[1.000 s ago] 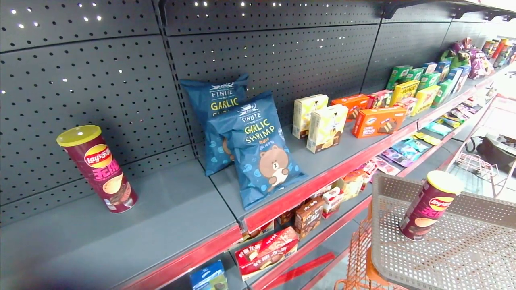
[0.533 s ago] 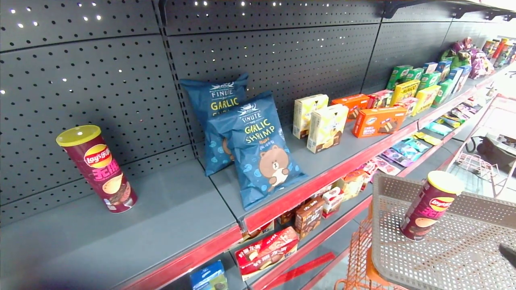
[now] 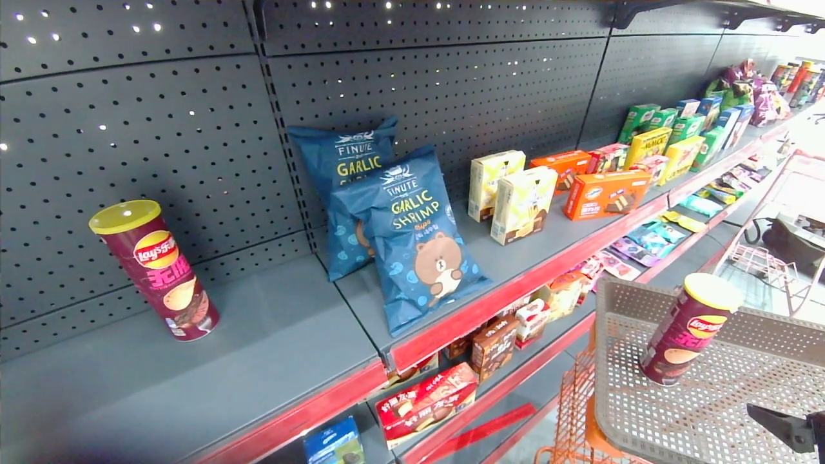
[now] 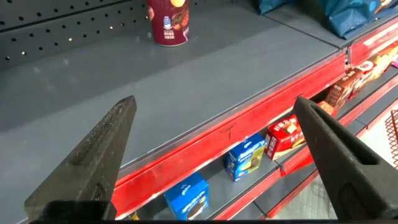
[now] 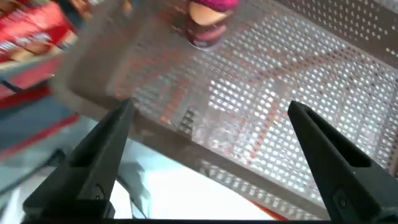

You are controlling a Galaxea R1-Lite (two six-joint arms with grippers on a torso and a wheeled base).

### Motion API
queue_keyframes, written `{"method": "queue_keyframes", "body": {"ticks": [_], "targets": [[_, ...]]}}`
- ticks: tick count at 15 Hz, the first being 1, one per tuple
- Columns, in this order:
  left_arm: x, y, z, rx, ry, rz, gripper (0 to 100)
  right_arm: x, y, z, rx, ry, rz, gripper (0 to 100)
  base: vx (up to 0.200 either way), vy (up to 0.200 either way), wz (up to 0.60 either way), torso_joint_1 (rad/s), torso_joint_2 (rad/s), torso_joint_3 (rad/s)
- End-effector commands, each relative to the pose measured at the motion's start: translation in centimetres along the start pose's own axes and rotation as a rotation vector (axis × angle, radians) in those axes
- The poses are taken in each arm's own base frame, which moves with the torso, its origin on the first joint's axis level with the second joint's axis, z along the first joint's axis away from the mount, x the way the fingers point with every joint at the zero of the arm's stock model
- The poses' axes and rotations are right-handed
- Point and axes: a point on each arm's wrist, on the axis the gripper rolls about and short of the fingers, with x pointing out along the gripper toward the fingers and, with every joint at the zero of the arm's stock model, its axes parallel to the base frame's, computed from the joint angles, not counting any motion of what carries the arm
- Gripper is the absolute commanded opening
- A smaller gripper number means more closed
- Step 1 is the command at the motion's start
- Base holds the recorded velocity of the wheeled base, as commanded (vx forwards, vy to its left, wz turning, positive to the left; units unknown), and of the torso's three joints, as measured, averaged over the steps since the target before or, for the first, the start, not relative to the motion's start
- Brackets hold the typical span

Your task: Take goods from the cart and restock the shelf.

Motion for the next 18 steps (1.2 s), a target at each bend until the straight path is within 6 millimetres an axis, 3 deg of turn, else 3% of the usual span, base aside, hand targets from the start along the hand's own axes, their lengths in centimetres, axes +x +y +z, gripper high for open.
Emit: {"method": "queue_keyframes", "body": {"ticks": [1,5,10,18], "targets": [[0.0,0.0,0.0,-0.001,0.0,0.001,100,3.1,-0.9,-0.1,0.0,0.146,0.004,100,0.0,0.0,0.0,0.0,0.0,0.0],[0.0,0.0,0.0,-0.001,-0.002,0.001,100,5.3,-1.4,0.4,0.004,0.174,0.01,100,0.0,0.0,0.0,0.0,0.0,0.0],[0.0,0.0,0.0,-0.001,-0.002,0.001,100,9.6,-2.9,1.9,-0.022,0.106,-0.028,100,0.0,0.0,0.0,0.0,0.0,0.0],[0.0,0.0,0.0,-0.001,0.0,0.001,100,12.4,-3.2,2.8,-0.096,0.044,0.046,100,0.0,0.0,0.0,0.0,0.0,0.0]]}}
